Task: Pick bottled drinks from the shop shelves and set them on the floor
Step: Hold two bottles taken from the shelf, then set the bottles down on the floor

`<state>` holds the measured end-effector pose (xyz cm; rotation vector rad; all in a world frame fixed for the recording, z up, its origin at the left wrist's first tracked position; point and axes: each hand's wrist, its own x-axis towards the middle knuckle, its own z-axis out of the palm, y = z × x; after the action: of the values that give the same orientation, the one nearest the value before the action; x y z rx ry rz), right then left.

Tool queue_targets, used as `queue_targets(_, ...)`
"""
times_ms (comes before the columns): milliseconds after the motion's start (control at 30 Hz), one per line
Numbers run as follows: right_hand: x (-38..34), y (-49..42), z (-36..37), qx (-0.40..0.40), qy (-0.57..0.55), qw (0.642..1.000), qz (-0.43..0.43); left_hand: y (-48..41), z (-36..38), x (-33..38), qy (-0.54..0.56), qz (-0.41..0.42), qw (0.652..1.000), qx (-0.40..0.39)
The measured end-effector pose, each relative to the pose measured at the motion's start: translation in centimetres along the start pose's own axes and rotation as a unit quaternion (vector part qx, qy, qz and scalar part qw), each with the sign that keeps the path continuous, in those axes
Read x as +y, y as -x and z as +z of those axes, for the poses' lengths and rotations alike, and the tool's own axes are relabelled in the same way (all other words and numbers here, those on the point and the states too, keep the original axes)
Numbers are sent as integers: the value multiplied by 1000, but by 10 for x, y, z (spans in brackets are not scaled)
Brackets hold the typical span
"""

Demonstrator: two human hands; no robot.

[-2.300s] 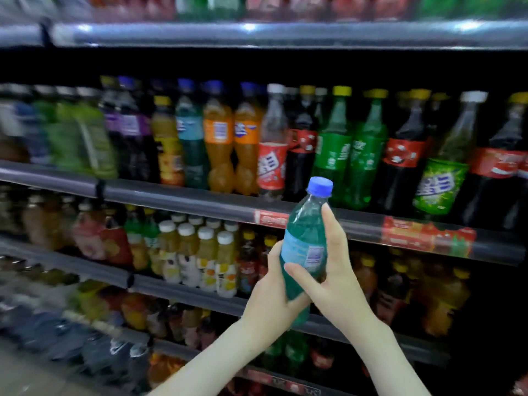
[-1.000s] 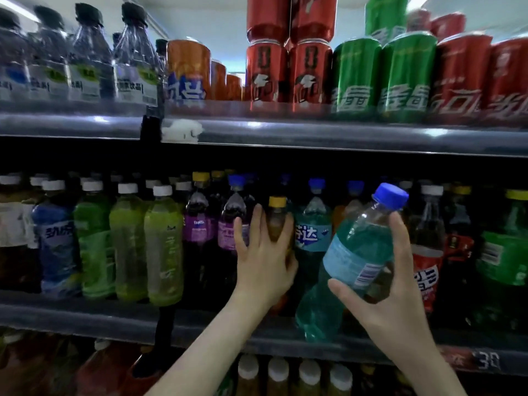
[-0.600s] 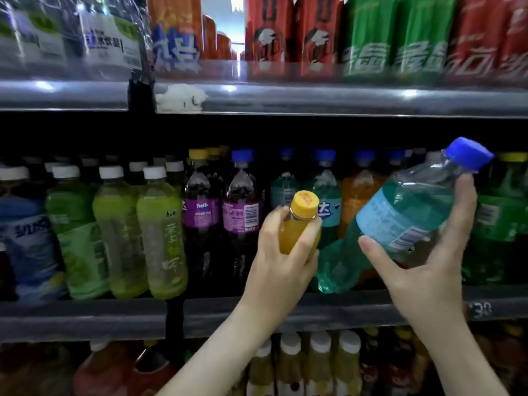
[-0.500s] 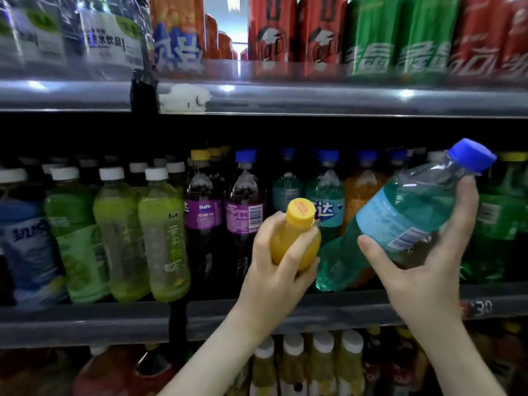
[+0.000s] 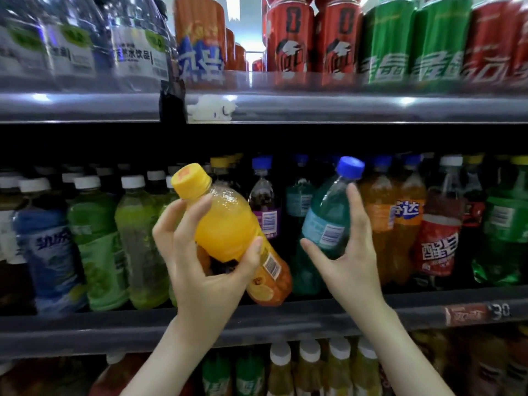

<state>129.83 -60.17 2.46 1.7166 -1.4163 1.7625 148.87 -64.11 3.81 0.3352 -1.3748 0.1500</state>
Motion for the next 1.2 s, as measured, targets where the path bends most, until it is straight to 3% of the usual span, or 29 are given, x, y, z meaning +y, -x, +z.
queue_targets(233,-7,-10,29,-65,186,980,-3,1,-21,-12,-21,-51,998,-17)
queue_targets(600,-10,16,29,-78,283,956,26,10,-25,-11,9,-134,988,-78)
queue_targets(667,-15,26,20,-90,238,966,41,16,-22,-3,16,-137,986,-95)
queue_targets(767,-28,42,-7,-124,43,988,83,27,-15,16,36,-134,984,-112)
queue_targets(833,-40,55,-29,-212,-66,968,118,37,-8,36,58,-132,981,-133)
queue_targets(933,-46,74,-60,-315,-91,931,159,52,8,75,123,-148,965,-177)
queue_targets(1200,-17,119,-180,-205,-54,925,316,114,81,184,222,-140,907,-328)
